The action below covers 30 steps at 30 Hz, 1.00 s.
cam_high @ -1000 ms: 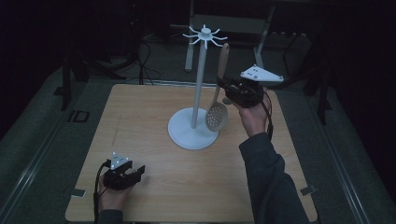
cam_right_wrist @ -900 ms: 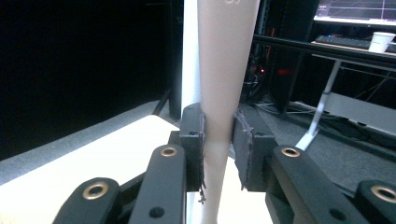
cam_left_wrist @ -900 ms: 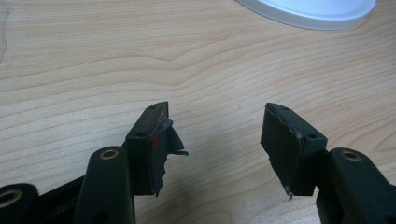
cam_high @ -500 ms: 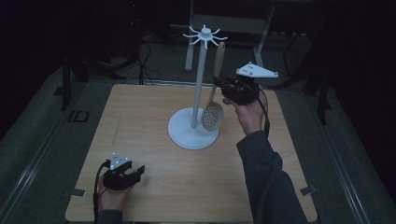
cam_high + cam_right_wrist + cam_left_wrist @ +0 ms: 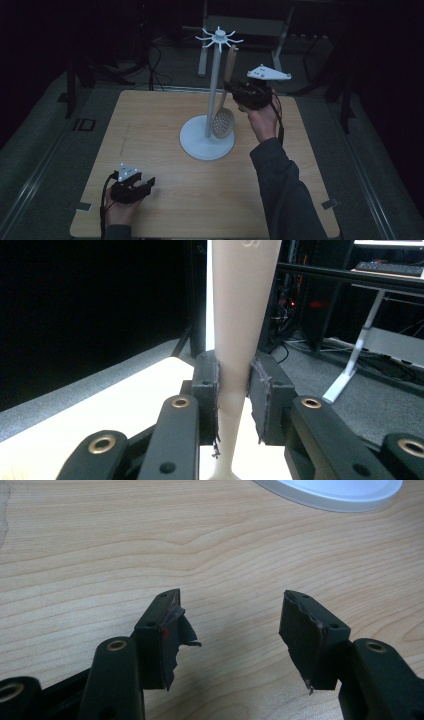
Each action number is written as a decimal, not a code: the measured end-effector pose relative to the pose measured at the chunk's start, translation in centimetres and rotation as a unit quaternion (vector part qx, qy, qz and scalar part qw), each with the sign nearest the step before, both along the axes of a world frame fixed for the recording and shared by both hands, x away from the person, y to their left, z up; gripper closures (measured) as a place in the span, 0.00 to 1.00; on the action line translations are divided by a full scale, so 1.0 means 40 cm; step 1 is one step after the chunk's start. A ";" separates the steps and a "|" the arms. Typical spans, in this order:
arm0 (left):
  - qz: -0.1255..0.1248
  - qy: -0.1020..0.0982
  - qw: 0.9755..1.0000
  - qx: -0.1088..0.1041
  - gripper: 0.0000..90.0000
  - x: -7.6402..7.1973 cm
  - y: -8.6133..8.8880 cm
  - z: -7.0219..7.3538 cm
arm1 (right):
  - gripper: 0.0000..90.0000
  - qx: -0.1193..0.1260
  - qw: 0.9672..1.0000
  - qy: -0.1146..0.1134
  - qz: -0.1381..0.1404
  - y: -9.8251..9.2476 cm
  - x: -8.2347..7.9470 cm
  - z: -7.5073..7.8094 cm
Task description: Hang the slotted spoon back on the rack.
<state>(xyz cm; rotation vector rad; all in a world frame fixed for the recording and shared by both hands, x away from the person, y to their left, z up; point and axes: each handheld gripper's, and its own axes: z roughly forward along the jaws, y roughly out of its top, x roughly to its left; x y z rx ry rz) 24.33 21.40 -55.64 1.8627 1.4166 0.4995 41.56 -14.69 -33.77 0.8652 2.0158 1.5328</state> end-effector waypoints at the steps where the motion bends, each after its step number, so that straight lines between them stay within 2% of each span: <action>1: 0.000 0.000 1.000 -0.001 0.47 0.000 0.000 0.000 | 0.83 0.000 1.000 0.001 0.000 0.003 0.001 0.000; 5: 0.000 0.000 1.000 -0.001 0.47 0.000 0.001 0.000 | 0.82 0.001 1.000 0.001 -0.001 0.006 0.004 0.000; 10: 0.000 -0.001 1.000 -0.001 0.47 0.000 0.002 0.000 | 0.77 0.006 1.000 -0.002 -0.010 0.003 0.004 -0.004; 13: 0.001 -0.001 1.000 -0.001 0.47 0.000 0.001 0.000 | 0.64 0.007 1.000 -0.005 -0.018 -0.005 -0.001 -0.005; 14: 0.000 -0.001 1.000 -0.001 0.47 0.000 0.001 0.000 | 0.64 0.007 1.000 -0.005 -0.018 -0.005 -0.001 -0.005; 16: 0.001 0.000 1.000 0.000 0.47 0.000 0.000 0.000 | 0.57 0.005 1.000 -0.006 -0.023 -0.012 -0.005 -0.009; 23: 0.001 -0.001 1.000 0.001 0.47 0.000 0.000 0.000 | 0.46 0.002 0.999 0.000 -0.032 -0.023 -0.013 -0.020; 26: -0.001 -0.001 1.000 0.003 0.47 0.001 -0.001 -0.001 | 0.39 0.000 0.999 0.010 -0.037 -0.028 -0.021 -0.027; 27: -0.002 -0.001 1.000 0.004 0.47 0.001 -0.001 -0.001 | 0.35 -0.006 0.999 0.013 -0.040 -0.032 -0.026 -0.034; 30: -0.002 0.000 1.000 0.004 0.47 0.001 -0.001 -0.001 | 0.32 -0.016 0.999 0.017 -0.041 -0.038 -0.032 -0.041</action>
